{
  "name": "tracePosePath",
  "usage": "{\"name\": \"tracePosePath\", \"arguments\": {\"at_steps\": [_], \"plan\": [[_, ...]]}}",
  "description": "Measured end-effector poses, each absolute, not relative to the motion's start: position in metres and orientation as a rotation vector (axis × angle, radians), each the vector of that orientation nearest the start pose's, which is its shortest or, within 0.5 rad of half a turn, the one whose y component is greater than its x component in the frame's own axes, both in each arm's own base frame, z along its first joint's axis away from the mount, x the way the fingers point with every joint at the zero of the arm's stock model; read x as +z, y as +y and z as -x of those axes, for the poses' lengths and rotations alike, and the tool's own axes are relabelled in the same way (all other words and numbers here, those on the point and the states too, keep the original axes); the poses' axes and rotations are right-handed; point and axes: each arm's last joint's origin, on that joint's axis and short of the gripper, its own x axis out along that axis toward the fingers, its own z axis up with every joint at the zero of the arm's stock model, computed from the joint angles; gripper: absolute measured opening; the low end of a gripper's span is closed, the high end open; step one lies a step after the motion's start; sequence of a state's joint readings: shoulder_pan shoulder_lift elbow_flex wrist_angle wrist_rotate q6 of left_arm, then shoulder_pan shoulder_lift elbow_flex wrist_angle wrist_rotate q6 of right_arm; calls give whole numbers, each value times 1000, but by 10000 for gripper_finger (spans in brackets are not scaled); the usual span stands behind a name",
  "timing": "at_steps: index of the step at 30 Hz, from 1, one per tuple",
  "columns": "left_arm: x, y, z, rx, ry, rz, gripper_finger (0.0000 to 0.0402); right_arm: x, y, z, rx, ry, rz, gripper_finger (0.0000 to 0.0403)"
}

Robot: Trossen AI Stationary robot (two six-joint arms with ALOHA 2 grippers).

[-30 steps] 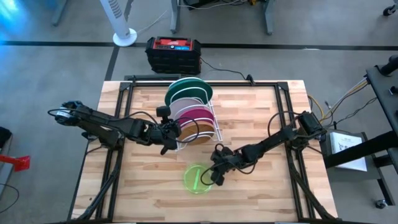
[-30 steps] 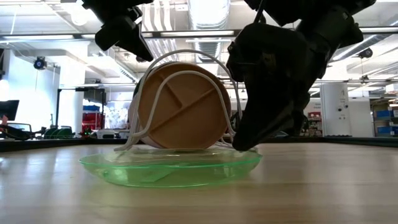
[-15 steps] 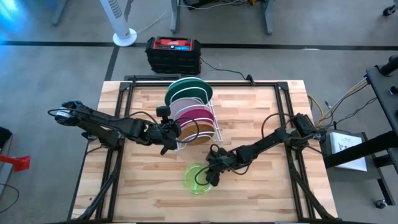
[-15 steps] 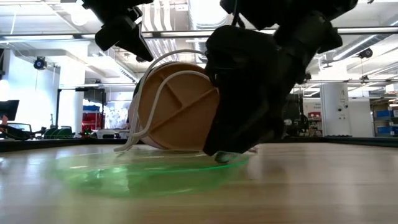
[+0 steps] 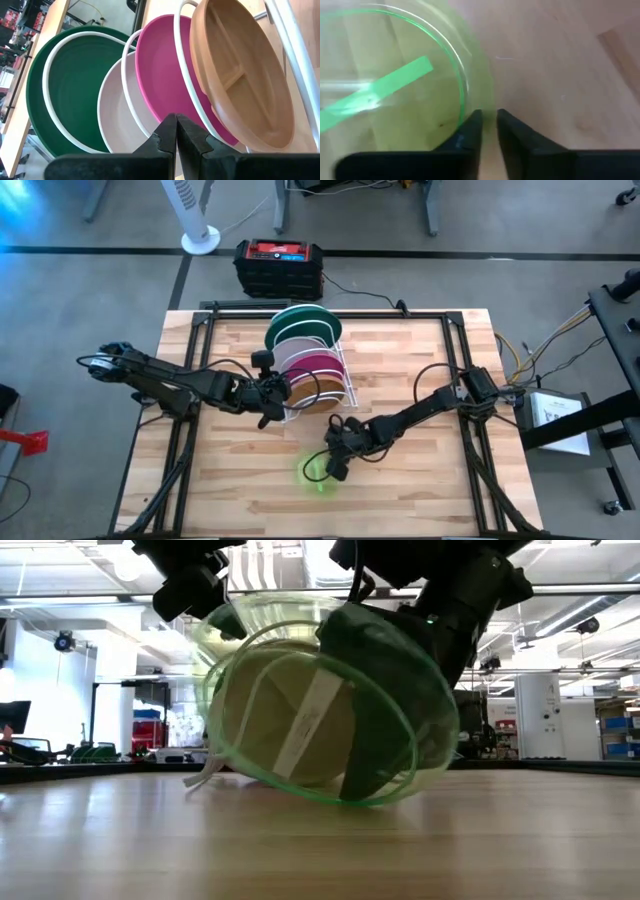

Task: Sort dishes
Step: Put the light green plate in the dish rack

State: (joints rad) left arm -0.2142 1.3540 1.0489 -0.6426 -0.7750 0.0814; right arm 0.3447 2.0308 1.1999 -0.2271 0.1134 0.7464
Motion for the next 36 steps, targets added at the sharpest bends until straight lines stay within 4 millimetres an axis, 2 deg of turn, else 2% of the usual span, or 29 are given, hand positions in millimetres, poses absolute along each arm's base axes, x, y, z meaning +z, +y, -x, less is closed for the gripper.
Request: {"name": "tracePosePath", "arguments": {"at_steps": [2, 9, 14, 21, 31, 36], "plan": [[273, -37, -265, 485, 868, -530, 0, 116, 130, -372, -190, 1043, -434, 8], [273, -37, -265, 485, 868, -530, 0, 125, 126, -364, -273, 1040, -383, 2], [273, -37, -265, 485, 869, -531, 0, 148, 124, -353, -377, 984, -277, 0], [273, -37, -265, 483, 867, -535, 0, 178, 121, -340, -438, 911, -176, 0], [272, -37, -264, 483, 873, -539, 0, 199, 124, -320, -564, 855, 16, 0], [272, -37, -264, 482, 874, -545, 0, 227, 129, -302, -625, 733, 97, 0]]}}
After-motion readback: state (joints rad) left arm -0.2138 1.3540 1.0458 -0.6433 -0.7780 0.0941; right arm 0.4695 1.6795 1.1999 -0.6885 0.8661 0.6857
